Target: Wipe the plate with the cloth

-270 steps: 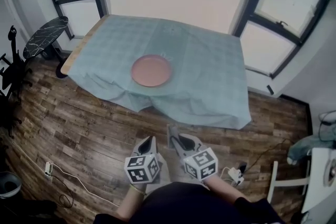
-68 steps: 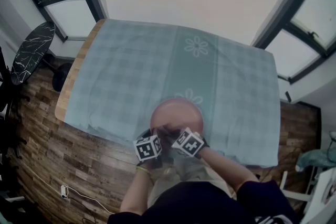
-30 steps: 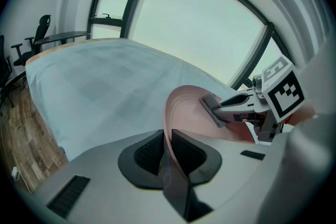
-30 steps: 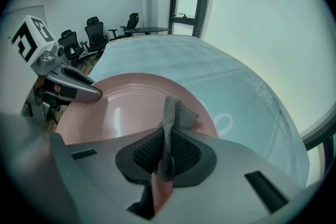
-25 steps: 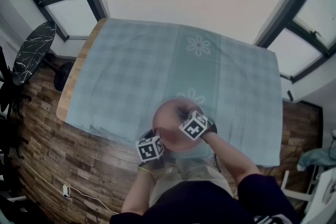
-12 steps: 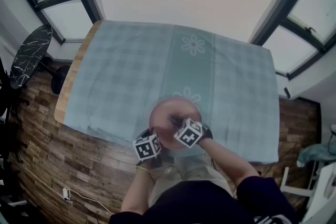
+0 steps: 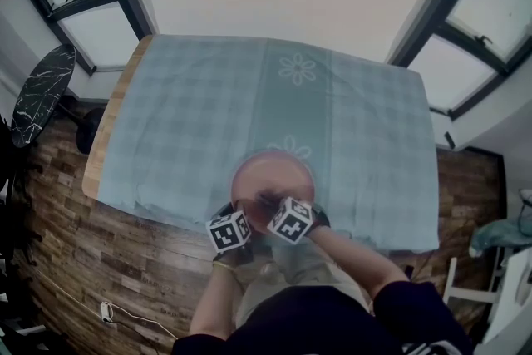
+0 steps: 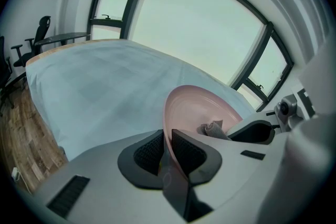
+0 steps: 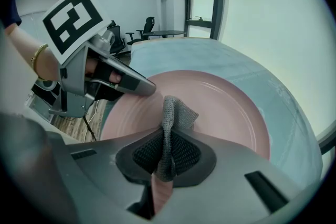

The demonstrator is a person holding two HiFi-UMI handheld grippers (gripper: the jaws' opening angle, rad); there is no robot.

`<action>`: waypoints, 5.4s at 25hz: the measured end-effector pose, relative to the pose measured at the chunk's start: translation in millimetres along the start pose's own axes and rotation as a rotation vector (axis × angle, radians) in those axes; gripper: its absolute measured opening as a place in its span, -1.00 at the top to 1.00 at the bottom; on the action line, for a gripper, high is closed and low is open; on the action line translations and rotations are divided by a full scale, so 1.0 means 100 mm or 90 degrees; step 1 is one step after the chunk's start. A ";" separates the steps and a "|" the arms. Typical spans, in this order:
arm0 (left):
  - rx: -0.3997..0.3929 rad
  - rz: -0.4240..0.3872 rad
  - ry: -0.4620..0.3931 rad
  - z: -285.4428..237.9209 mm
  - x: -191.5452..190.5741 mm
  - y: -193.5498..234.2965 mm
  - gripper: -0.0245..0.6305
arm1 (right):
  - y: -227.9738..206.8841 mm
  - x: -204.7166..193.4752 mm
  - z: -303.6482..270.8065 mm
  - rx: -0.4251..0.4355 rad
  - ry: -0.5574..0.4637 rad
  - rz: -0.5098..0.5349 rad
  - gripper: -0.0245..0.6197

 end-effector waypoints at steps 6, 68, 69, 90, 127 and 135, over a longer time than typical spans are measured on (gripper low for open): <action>0.000 0.001 -0.001 -0.01 0.00 0.00 0.76 | 0.13 0.01 0.02 0.017 -0.009 0.011 0.82; -0.014 0.004 0.001 -0.03 -0.02 0.01 0.76 | -0.88 -0.31 0.02 -0.121 0.064 0.039 0.82; -0.014 0.004 0.001 -0.02 -0.02 0.01 0.76 | -0.87 -0.32 0.03 -0.120 0.062 0.034 0.82; -0.011 0.001 0.001 -0.02 -0.02 0.01 0.76 | -0.44 -0.44 0.15 -0.075 0.061 0.060 0.82; -0.010 -0.013 -0.027 0.26 -0.05 -0.09 0.49 | 0.09 -0.39 0.50 -0.106 -0.050 -0.082 0.82; -0.028 -0.017 -0.055 0.61 -0.16 -0.30 0.48 | 0.20 -0.37 0.81 -0.133 -0.129 -0.207 0.82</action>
Point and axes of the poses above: the fingertips, and each gripper's own axes: z backward along the fingers, y to its left, x out of its top, the point moved 8 cm from there along z, backward along the fingers, and after that the axes turned 7 degrees about -x, right-handed, at the moved point
